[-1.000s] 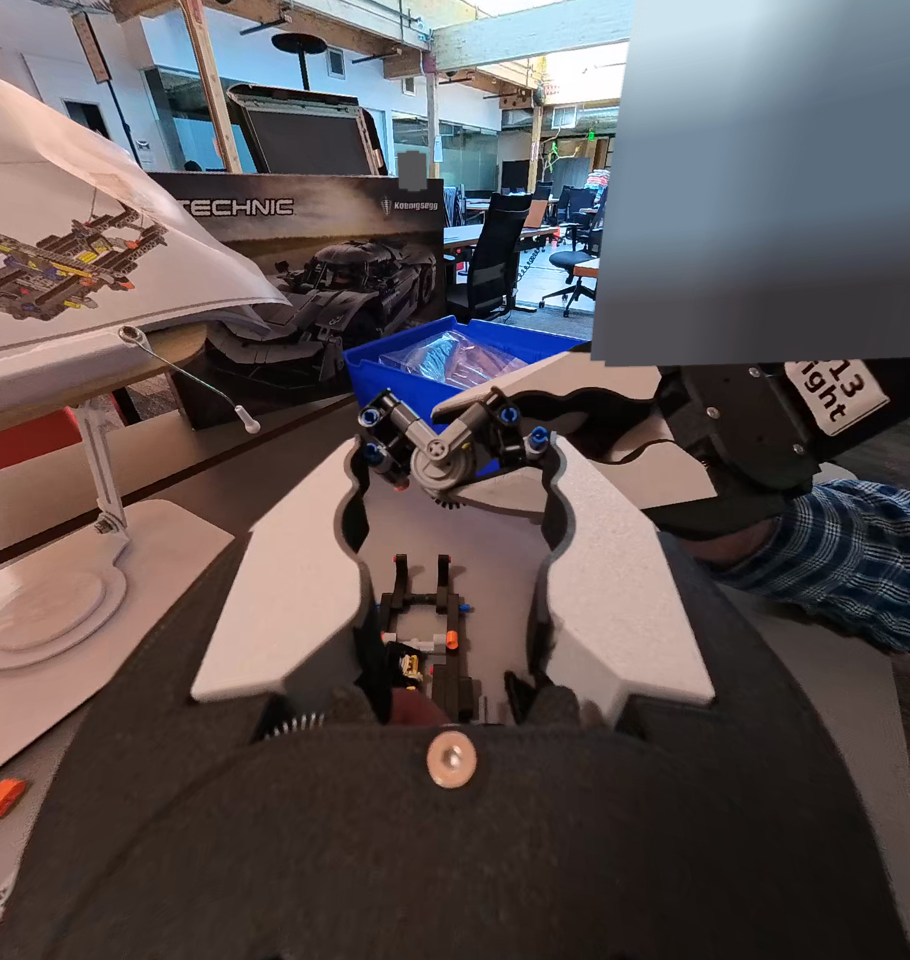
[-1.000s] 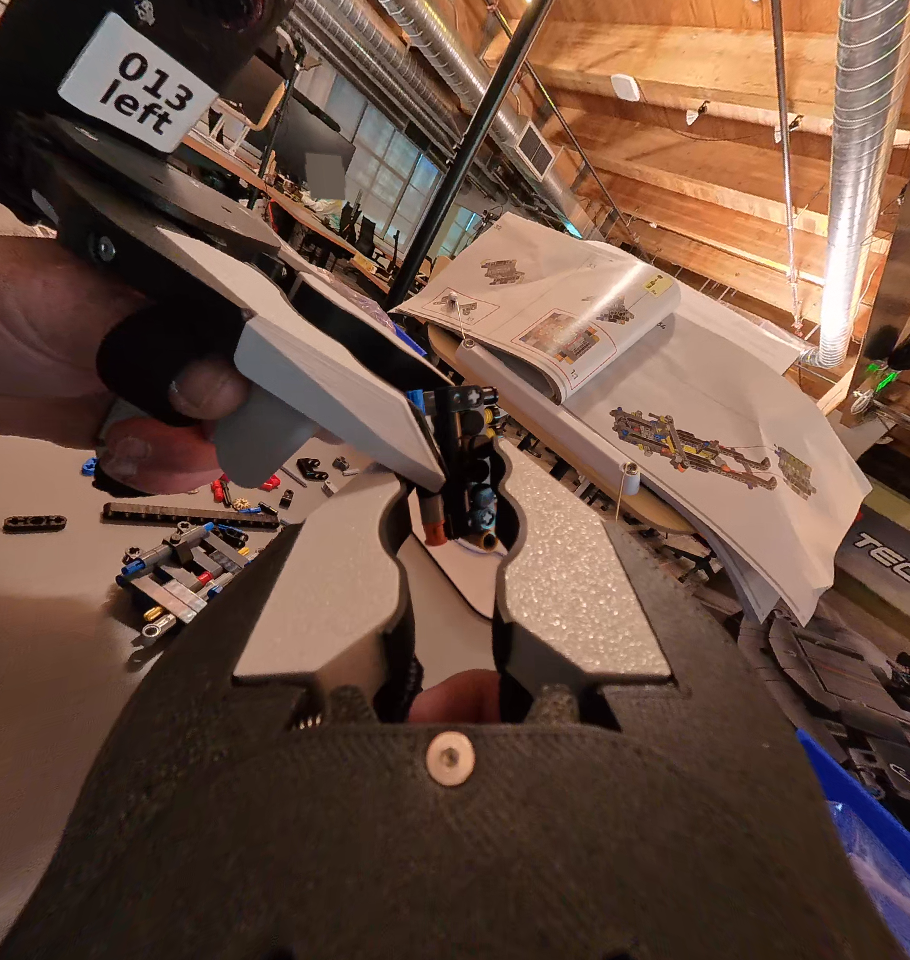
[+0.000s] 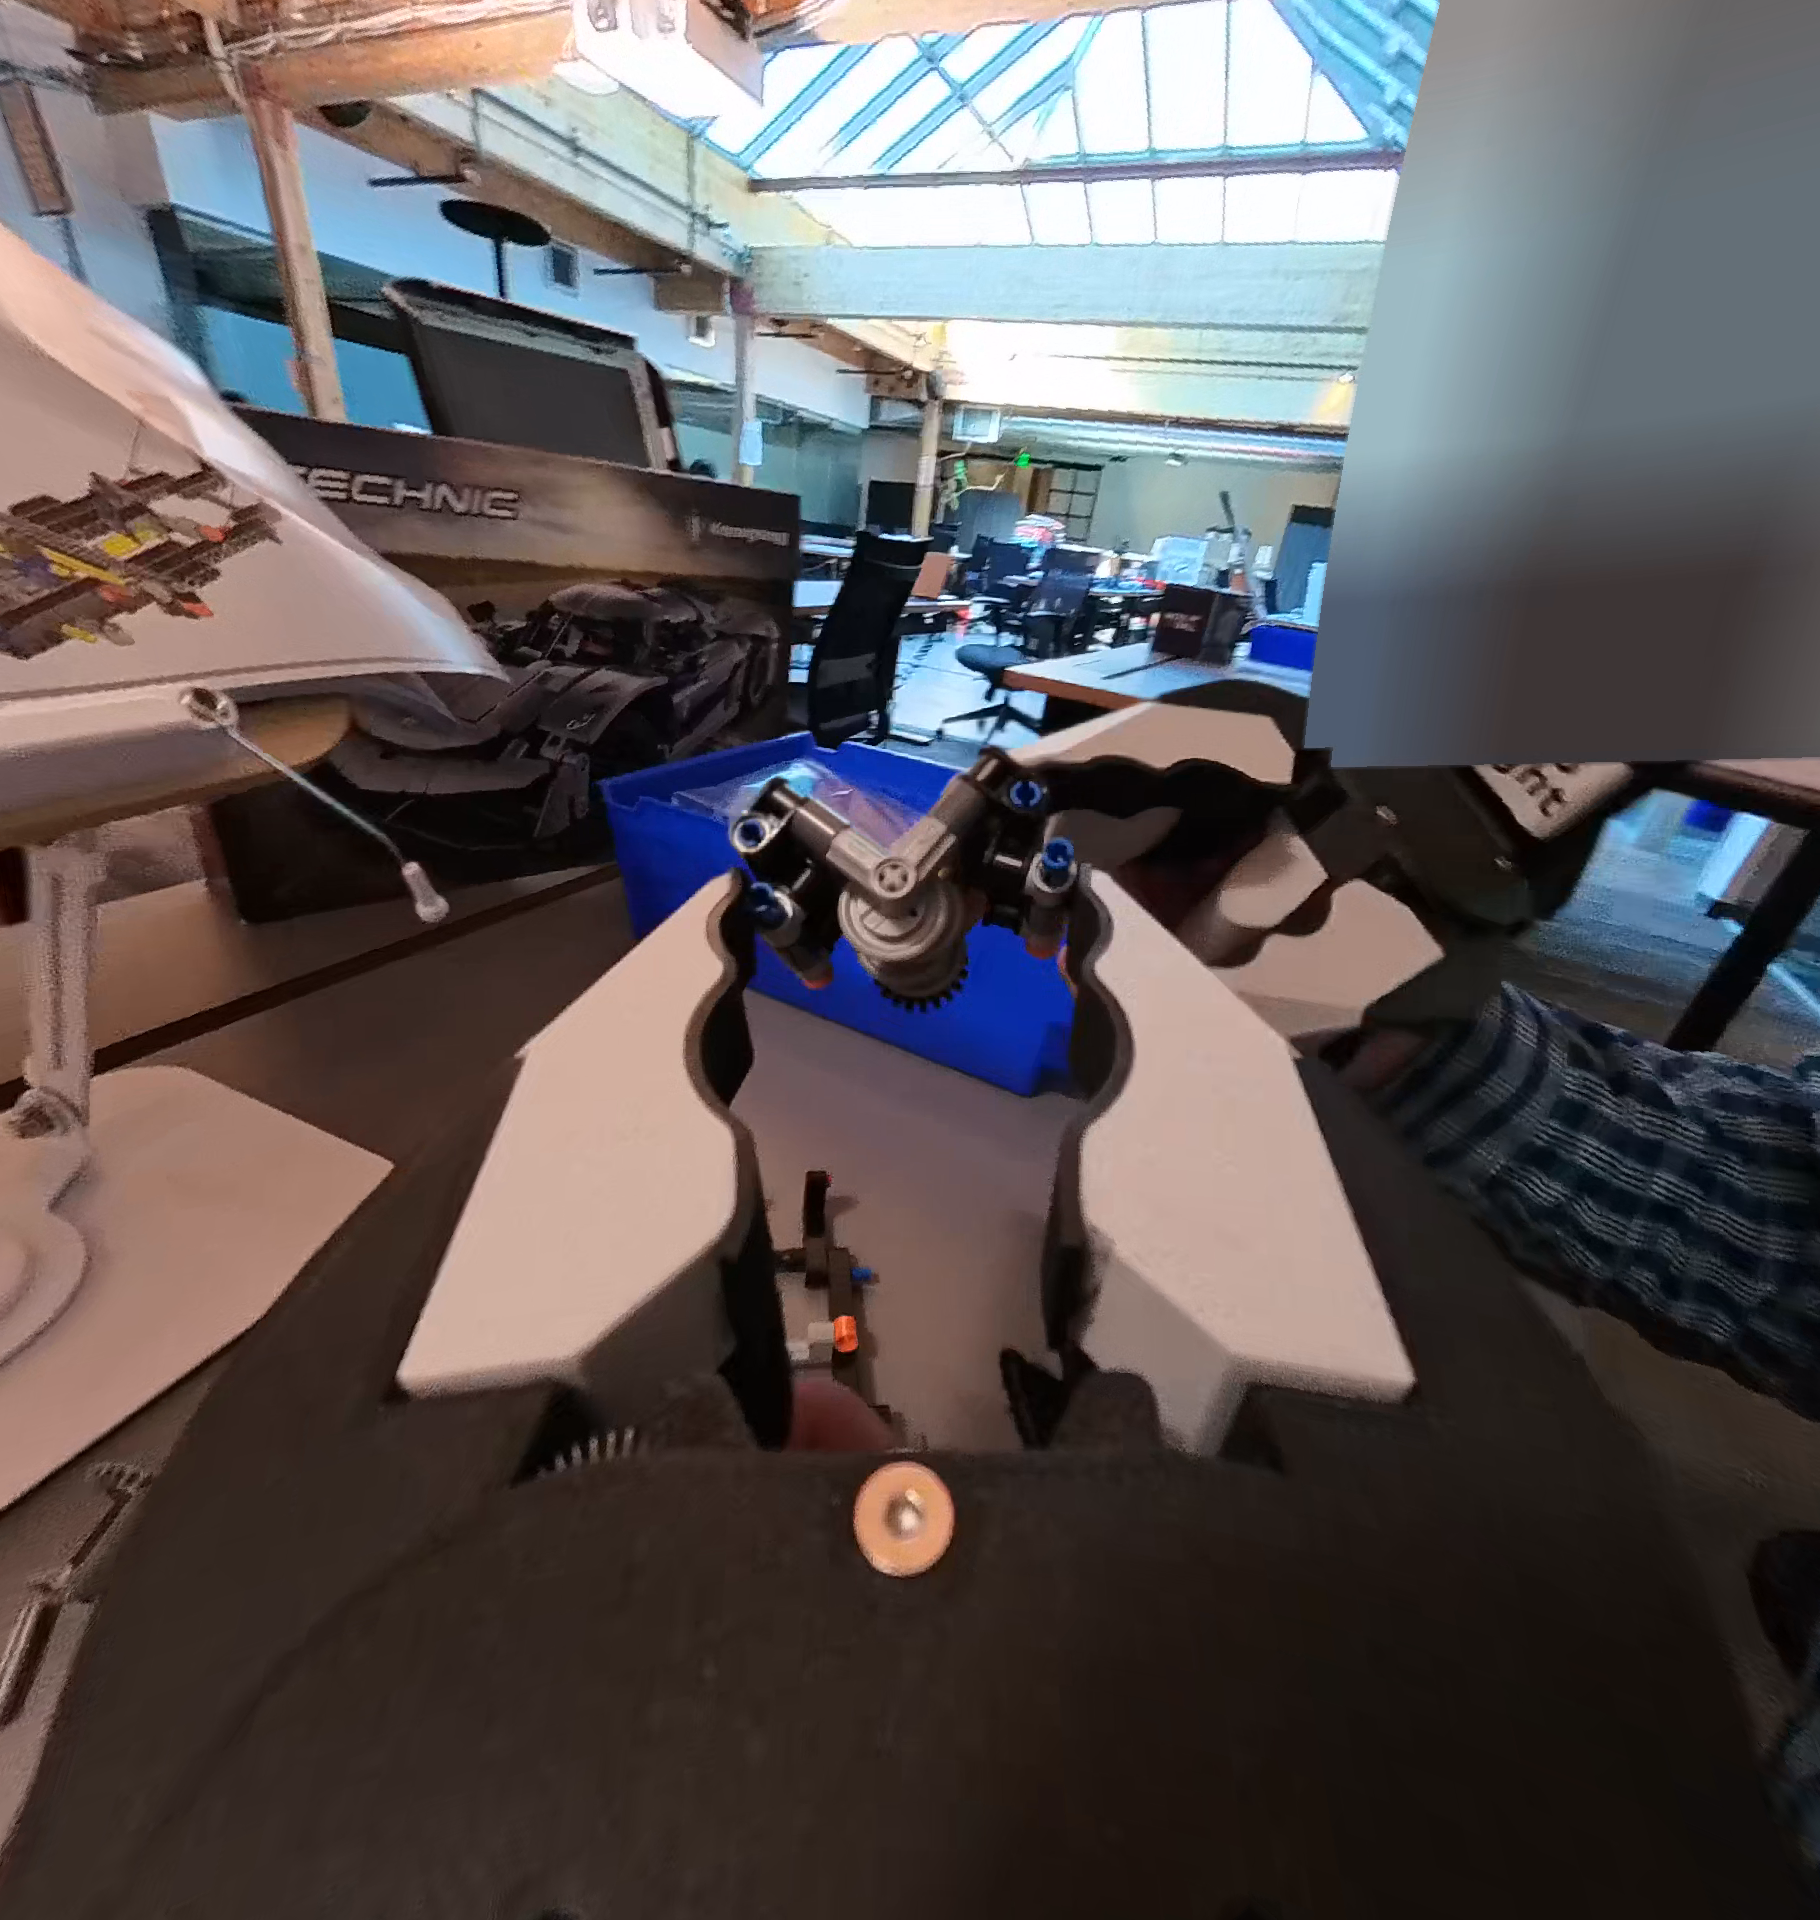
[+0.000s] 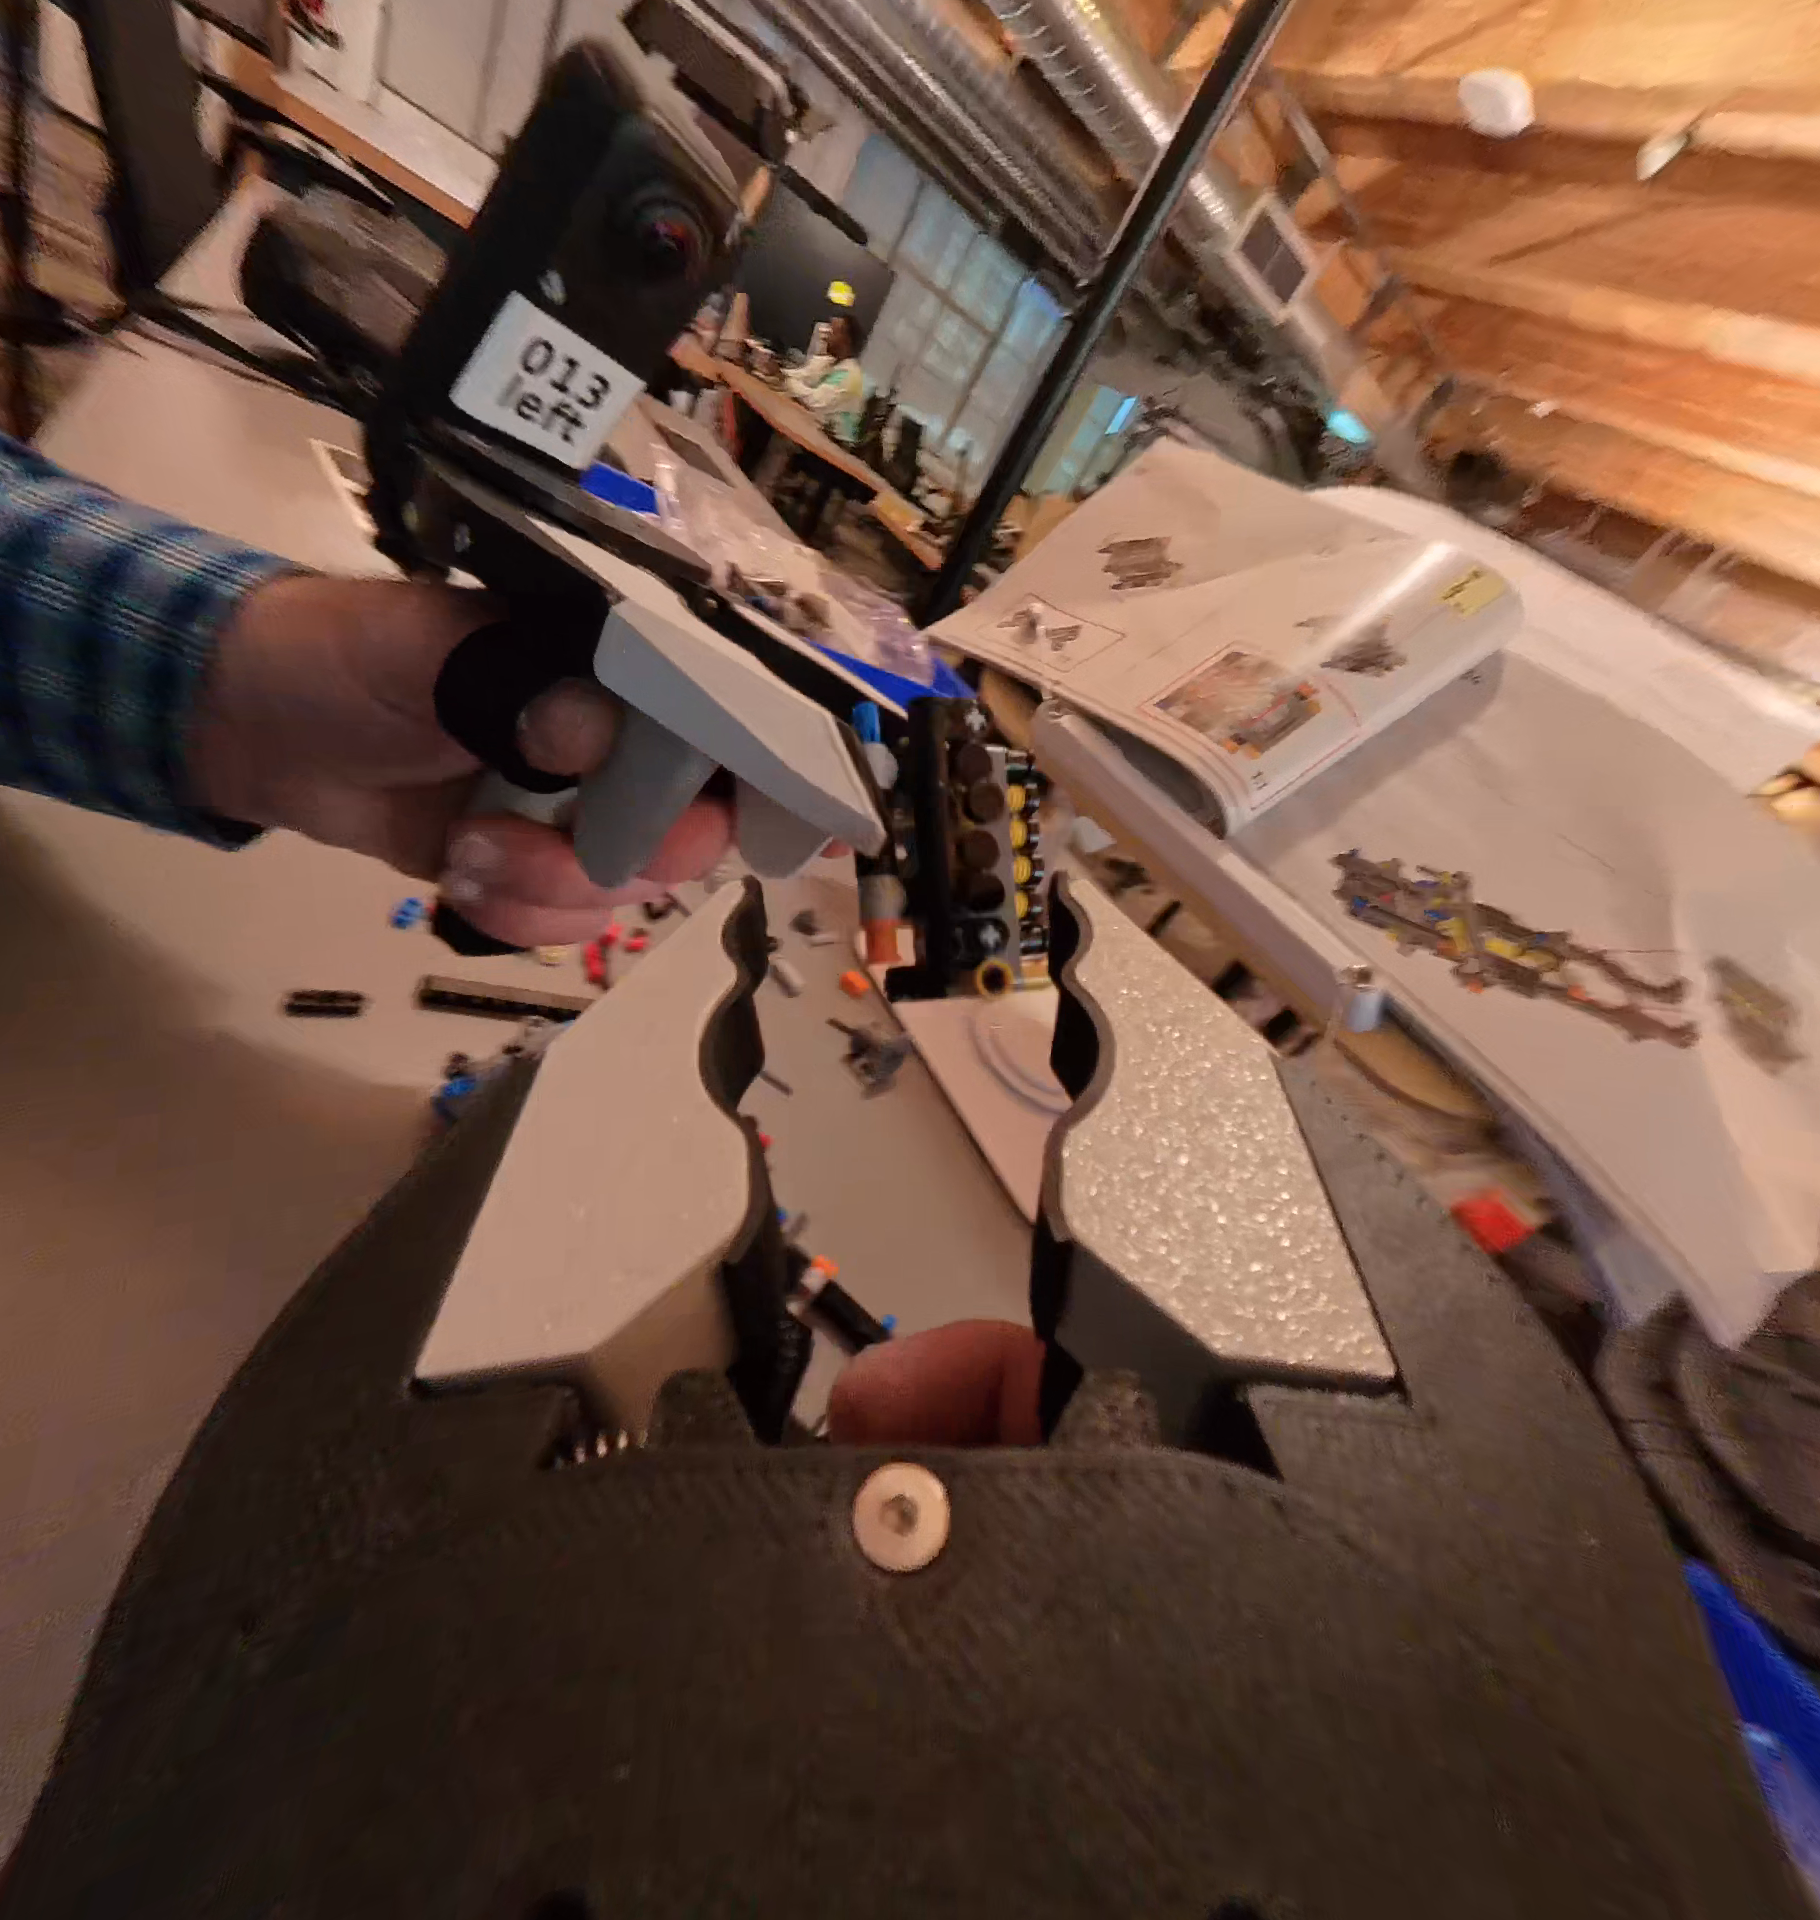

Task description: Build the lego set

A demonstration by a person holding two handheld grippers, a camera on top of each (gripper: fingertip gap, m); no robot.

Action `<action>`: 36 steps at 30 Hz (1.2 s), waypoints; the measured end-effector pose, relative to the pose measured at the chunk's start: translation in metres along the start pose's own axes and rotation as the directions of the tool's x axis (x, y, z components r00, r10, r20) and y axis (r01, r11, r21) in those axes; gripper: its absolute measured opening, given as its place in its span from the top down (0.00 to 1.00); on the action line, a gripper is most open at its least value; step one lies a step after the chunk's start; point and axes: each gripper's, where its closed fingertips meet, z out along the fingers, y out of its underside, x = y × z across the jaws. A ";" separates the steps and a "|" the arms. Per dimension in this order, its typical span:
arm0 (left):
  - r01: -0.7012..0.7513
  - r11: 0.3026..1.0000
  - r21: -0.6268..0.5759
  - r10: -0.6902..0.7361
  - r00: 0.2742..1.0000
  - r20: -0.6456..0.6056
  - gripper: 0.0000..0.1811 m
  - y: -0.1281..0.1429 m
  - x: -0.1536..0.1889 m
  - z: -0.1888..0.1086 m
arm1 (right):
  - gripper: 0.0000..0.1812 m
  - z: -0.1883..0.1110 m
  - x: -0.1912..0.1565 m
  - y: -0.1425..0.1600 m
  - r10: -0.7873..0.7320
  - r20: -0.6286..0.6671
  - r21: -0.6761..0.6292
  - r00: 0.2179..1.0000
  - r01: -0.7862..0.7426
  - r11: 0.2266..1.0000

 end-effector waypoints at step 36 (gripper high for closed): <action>-0.187 0.982 -0.041 0.163 0.929 -0.332 0.71 -0.005 0.046 -0.021 | 0.70 0.004 -0.044 -0.001 0.313 0.485 -0.114 0.816 -0.296 0.948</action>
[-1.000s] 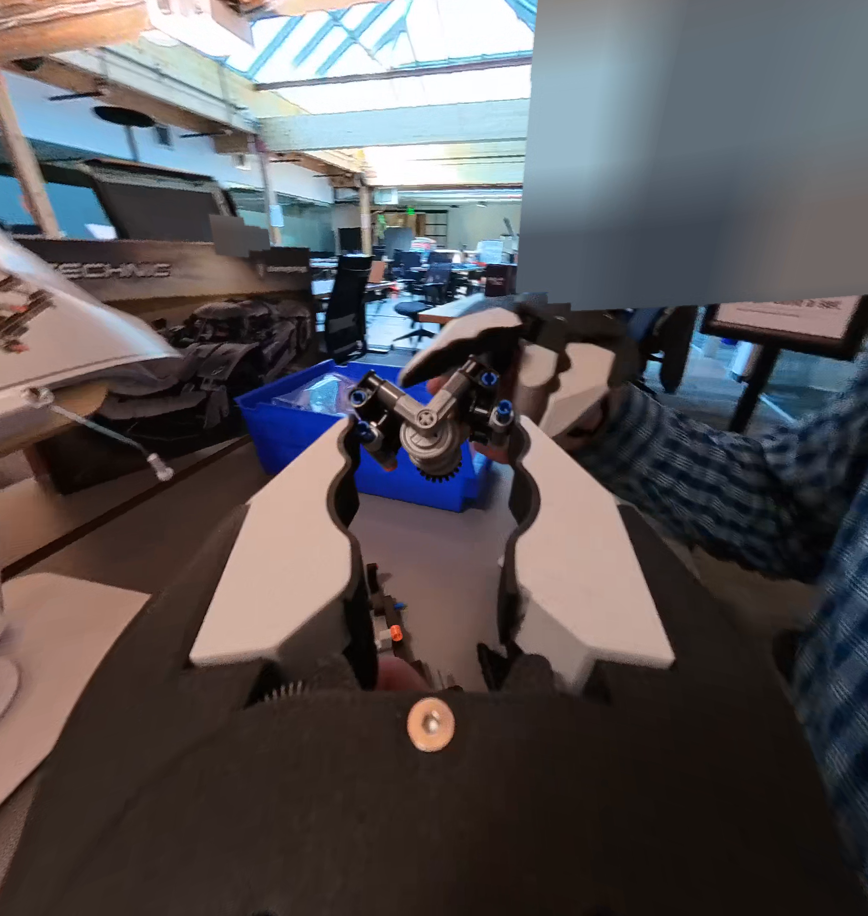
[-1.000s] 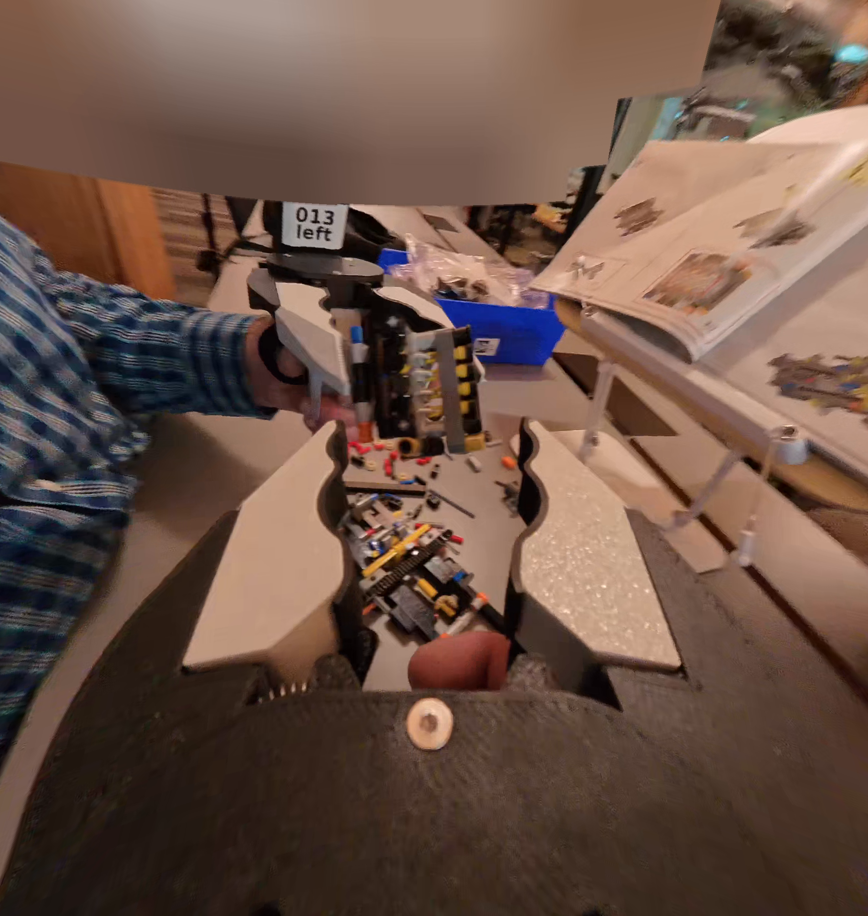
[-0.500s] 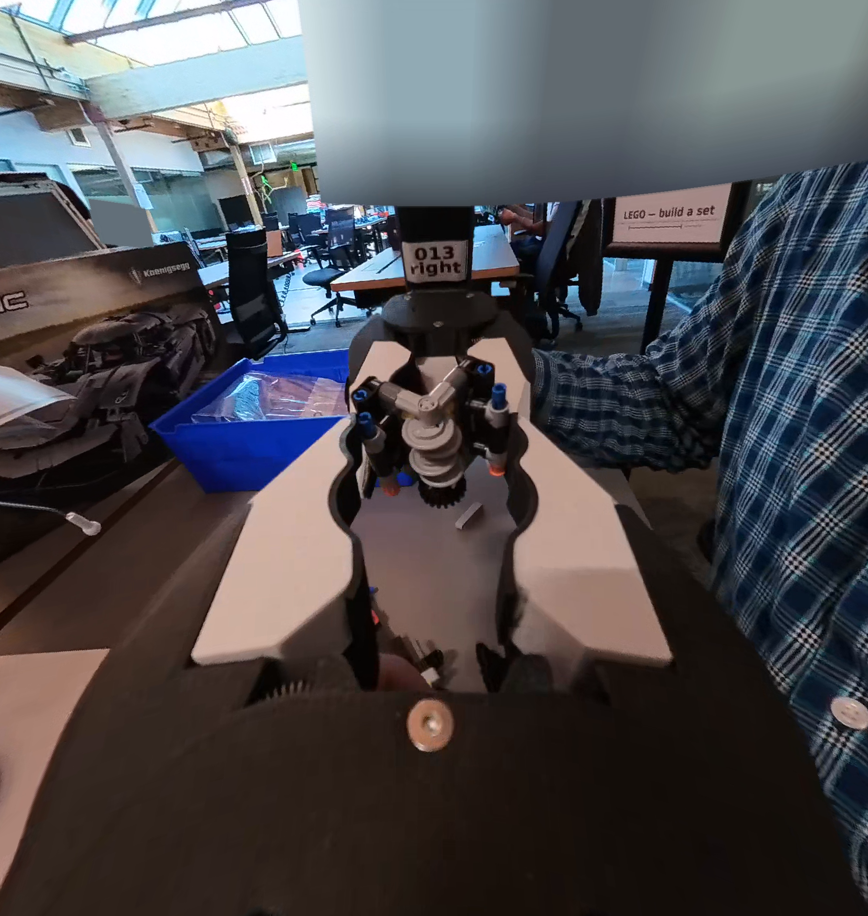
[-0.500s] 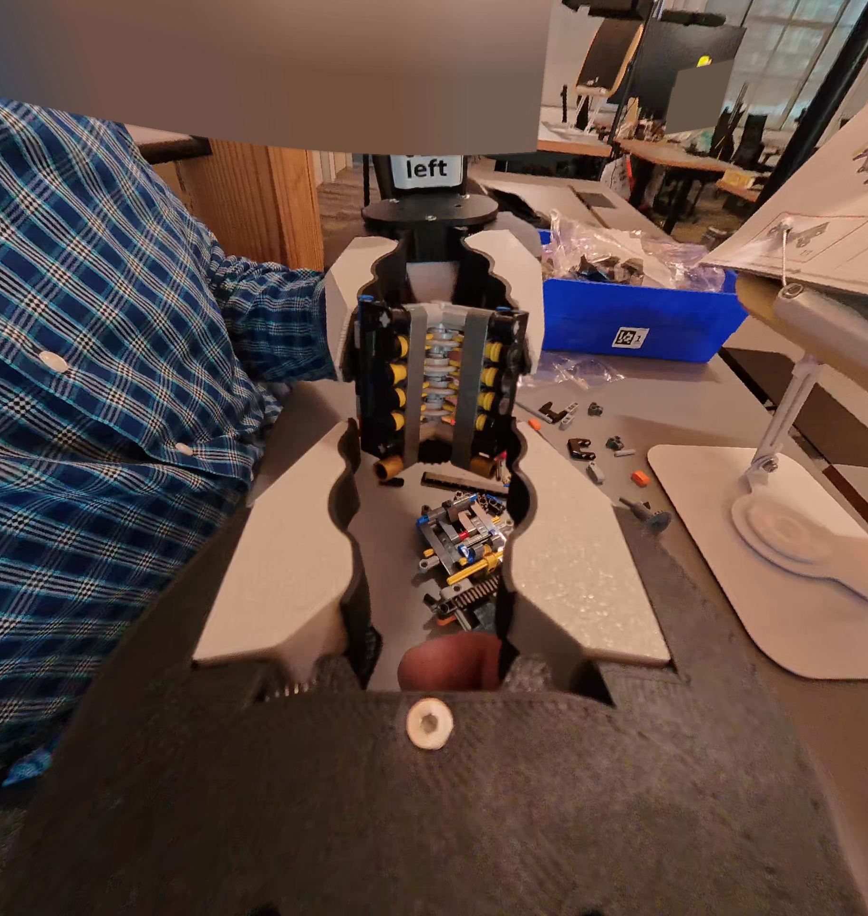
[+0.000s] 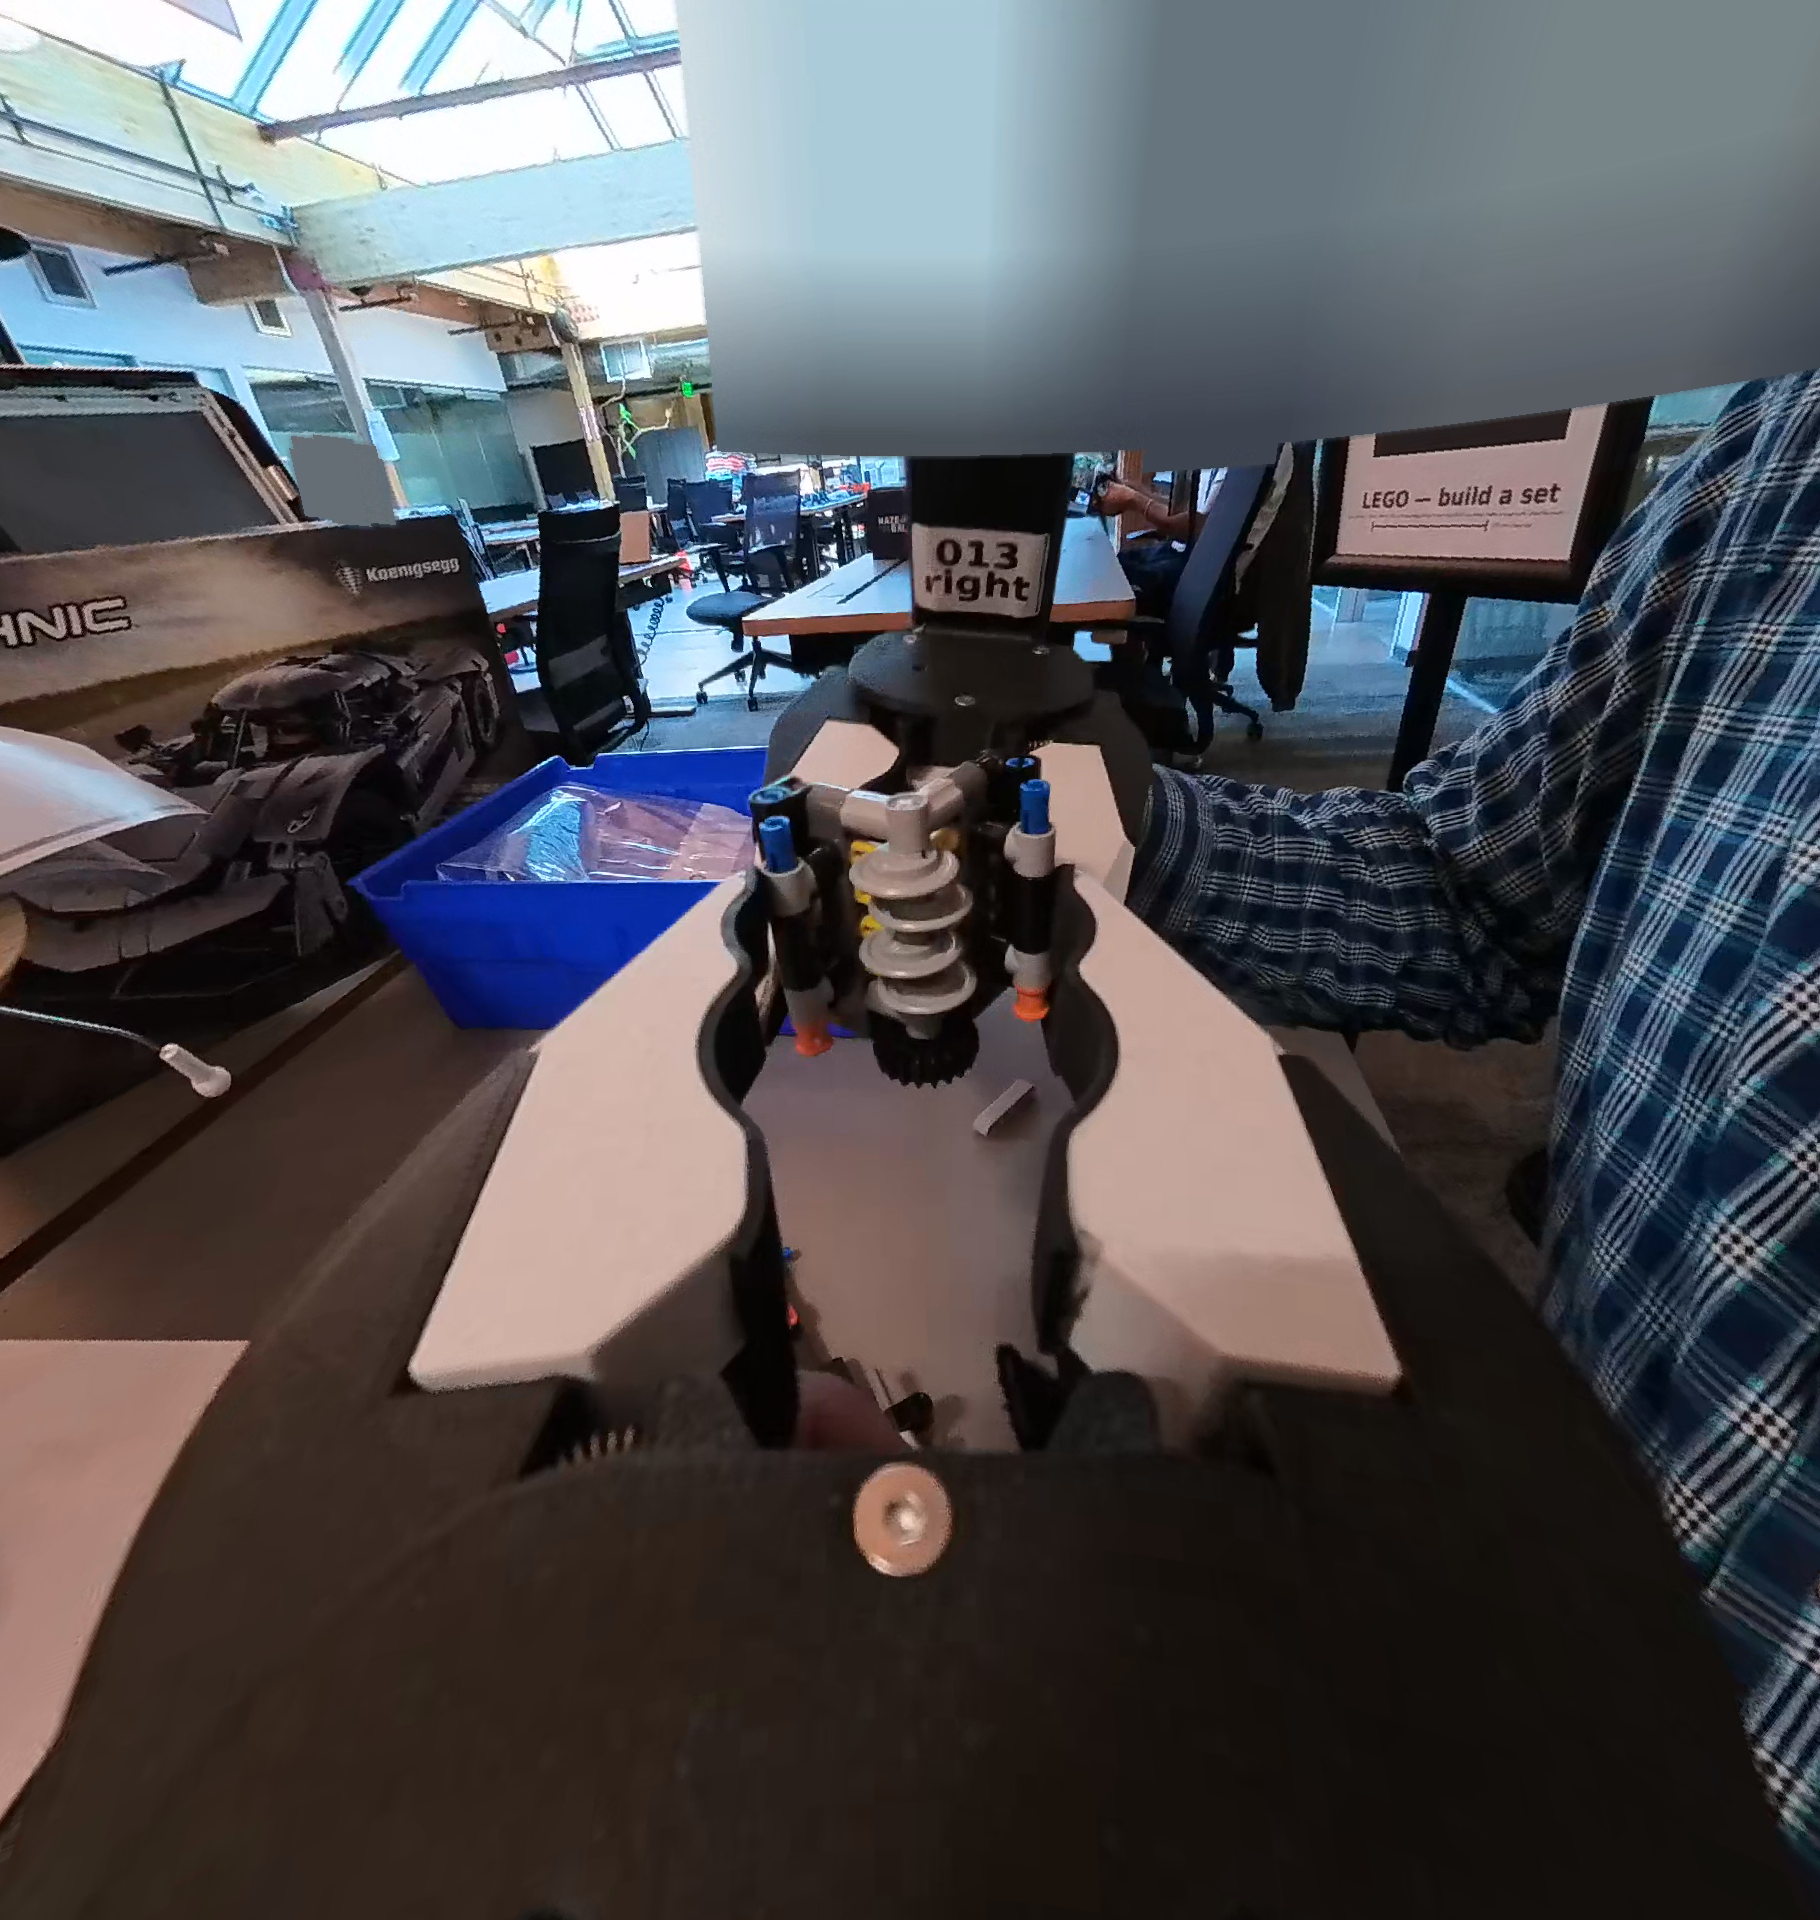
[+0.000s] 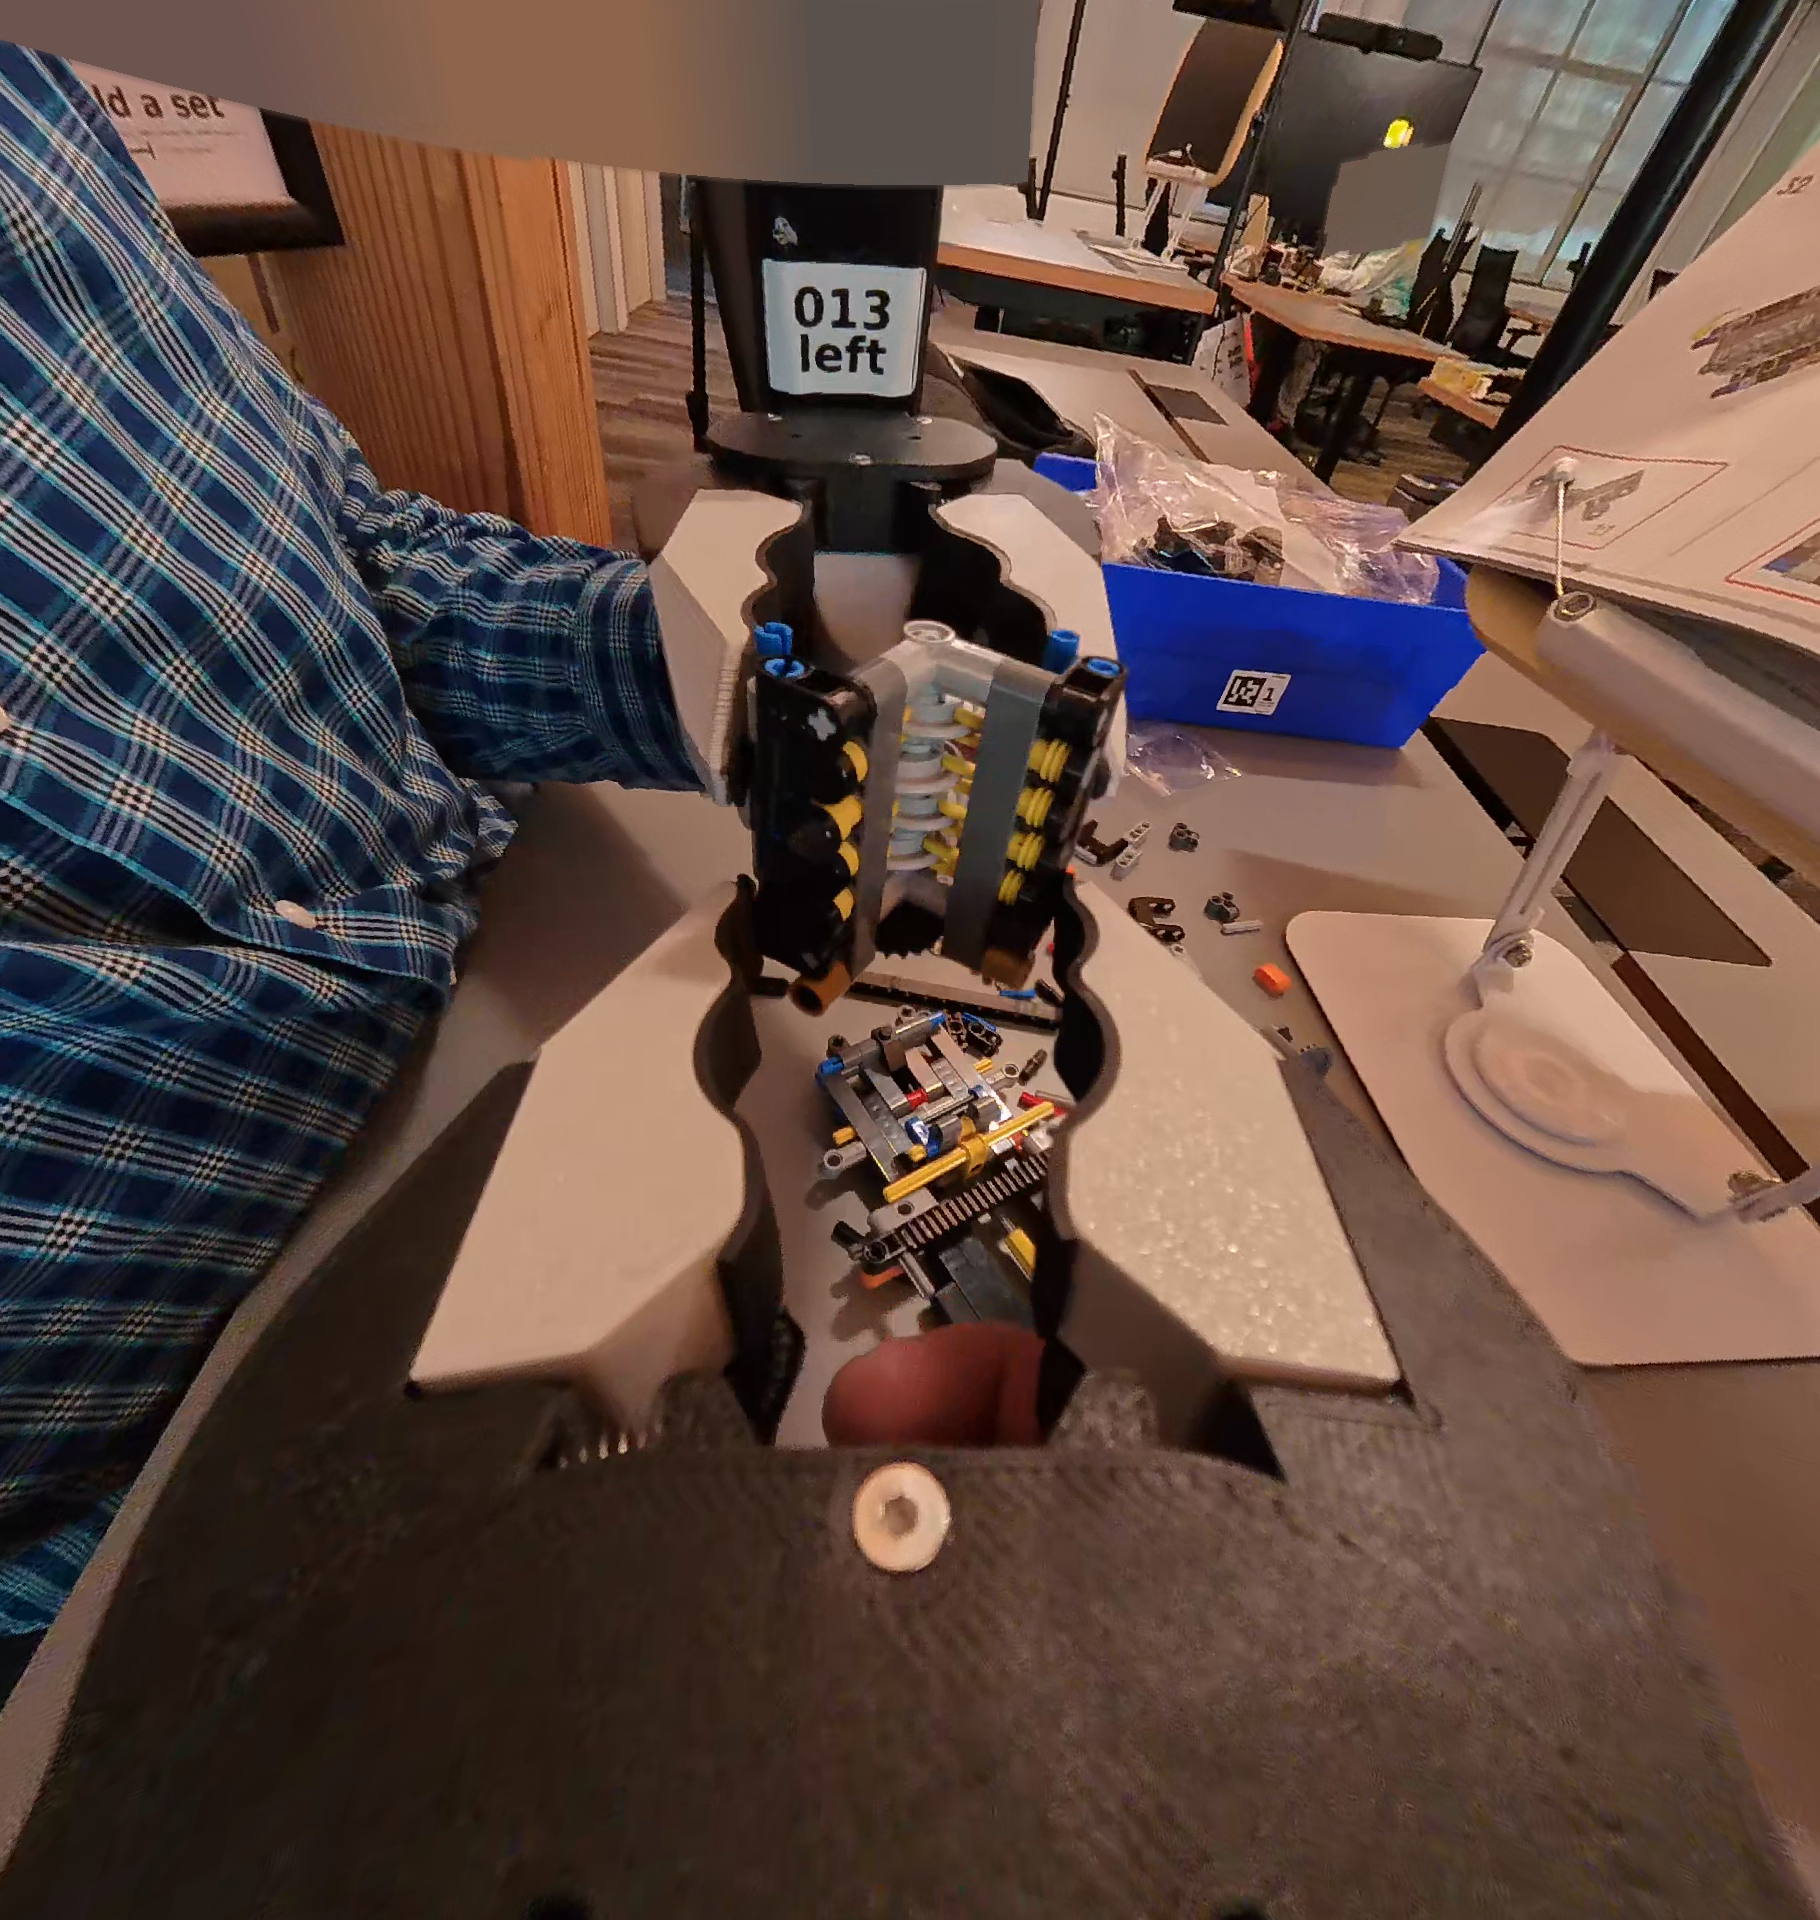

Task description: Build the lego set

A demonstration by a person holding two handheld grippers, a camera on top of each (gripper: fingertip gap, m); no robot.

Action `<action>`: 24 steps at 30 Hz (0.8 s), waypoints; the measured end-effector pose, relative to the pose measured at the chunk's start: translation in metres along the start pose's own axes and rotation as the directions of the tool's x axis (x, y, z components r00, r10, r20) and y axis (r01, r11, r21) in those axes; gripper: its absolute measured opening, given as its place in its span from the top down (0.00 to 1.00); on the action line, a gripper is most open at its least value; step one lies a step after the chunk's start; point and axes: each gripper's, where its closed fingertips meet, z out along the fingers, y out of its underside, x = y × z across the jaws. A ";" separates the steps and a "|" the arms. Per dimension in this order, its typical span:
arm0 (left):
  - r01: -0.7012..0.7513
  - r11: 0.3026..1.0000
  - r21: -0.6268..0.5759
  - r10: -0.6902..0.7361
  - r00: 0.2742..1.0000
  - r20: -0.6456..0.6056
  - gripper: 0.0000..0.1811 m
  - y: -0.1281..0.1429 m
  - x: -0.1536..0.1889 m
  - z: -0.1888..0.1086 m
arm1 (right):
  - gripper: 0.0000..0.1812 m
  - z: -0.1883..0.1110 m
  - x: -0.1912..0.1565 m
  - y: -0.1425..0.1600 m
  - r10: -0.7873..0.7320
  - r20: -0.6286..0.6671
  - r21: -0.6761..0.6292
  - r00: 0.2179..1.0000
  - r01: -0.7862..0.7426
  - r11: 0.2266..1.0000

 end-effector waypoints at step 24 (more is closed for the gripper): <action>0.159 0.873 -0.461 -0.012 0.952 0.305 0.55 0.109 -0.038 -0.025 | 0.70 -0.048 0.061 0.089 -0.294 0.020 -0.681 0.956 0.228 0.696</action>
